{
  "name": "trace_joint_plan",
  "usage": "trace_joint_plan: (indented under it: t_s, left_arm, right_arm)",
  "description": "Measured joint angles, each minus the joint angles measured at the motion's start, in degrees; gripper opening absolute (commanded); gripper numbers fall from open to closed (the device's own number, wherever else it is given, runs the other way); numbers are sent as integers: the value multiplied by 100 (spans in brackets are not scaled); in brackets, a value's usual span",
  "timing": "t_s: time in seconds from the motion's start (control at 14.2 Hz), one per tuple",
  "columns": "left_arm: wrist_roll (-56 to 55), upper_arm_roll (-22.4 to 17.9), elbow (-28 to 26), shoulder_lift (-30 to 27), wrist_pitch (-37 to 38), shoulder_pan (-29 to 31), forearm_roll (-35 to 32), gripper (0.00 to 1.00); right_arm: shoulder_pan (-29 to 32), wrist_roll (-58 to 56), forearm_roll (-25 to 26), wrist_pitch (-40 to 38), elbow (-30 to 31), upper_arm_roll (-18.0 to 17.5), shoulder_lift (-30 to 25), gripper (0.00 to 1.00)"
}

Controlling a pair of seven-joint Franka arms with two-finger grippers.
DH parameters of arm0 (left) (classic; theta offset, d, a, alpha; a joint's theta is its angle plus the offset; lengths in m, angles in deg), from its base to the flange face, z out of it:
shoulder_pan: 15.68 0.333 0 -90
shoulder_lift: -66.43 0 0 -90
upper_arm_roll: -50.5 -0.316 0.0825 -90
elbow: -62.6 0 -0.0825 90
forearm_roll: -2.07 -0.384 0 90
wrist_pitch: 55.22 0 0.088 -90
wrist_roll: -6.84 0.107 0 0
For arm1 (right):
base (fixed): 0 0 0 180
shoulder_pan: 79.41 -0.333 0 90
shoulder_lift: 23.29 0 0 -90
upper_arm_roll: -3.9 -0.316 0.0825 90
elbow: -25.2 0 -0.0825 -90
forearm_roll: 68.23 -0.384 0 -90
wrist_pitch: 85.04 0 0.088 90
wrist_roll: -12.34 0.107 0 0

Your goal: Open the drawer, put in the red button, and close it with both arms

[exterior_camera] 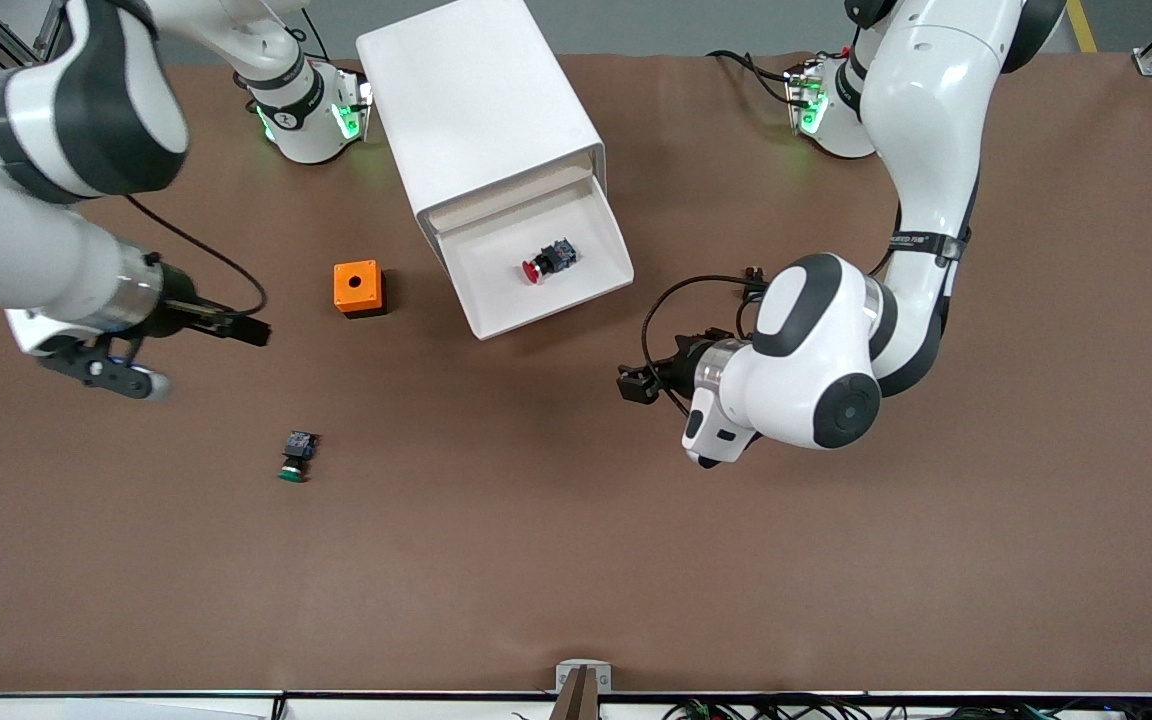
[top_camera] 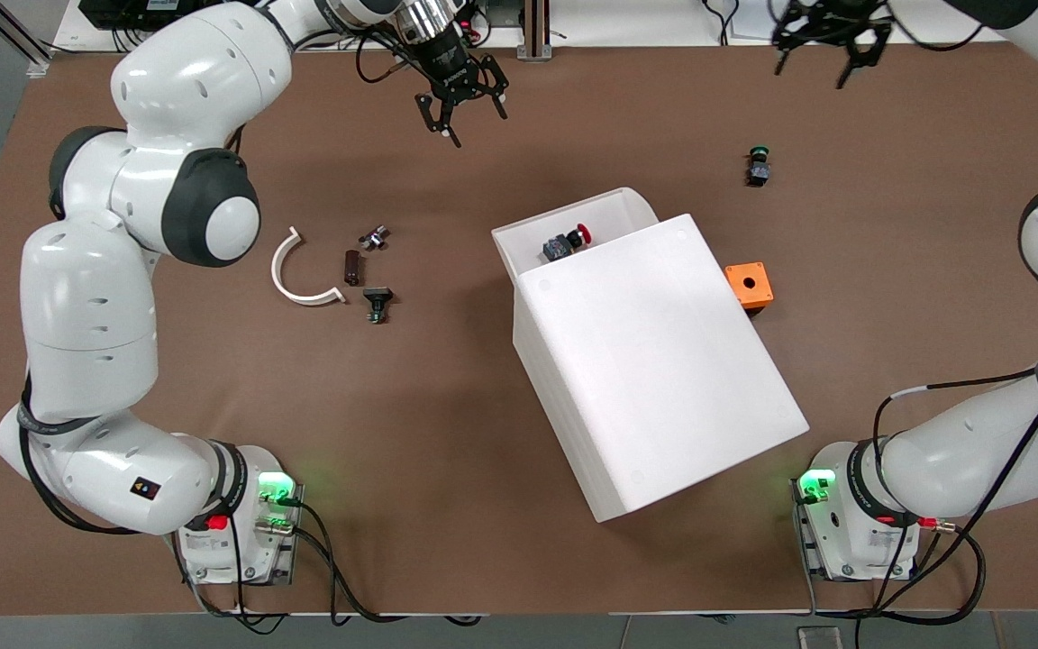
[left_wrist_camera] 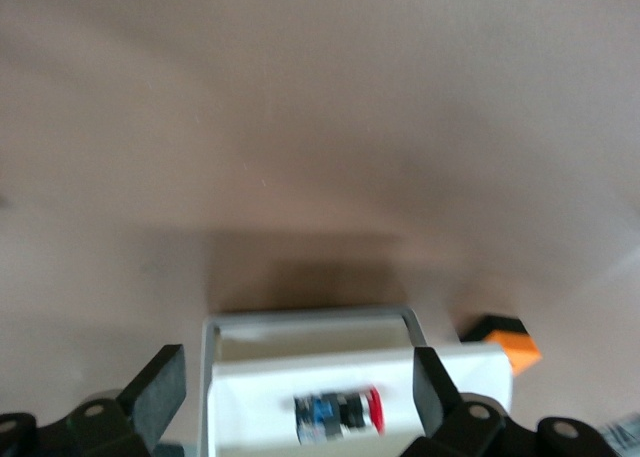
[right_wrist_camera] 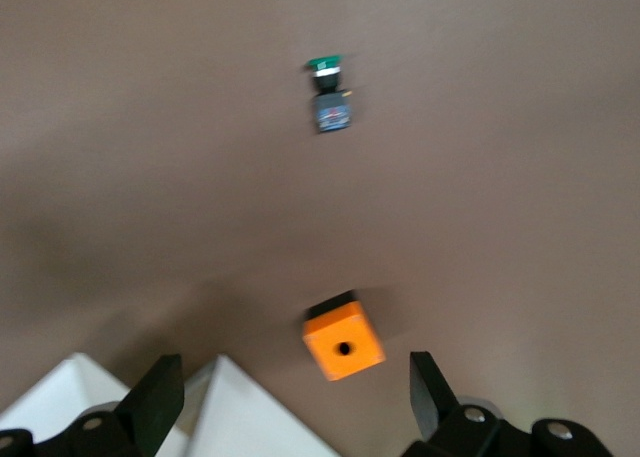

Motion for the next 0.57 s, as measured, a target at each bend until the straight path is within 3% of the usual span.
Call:
trace_joint_plan:
  t_s: [0.57]
  left_arm:
    - [-584,-2,-331,-1,-1125,-922,-1589,100]
  right_arm:
    - [1238,-2553,251,-383,-32,8,-208,100]
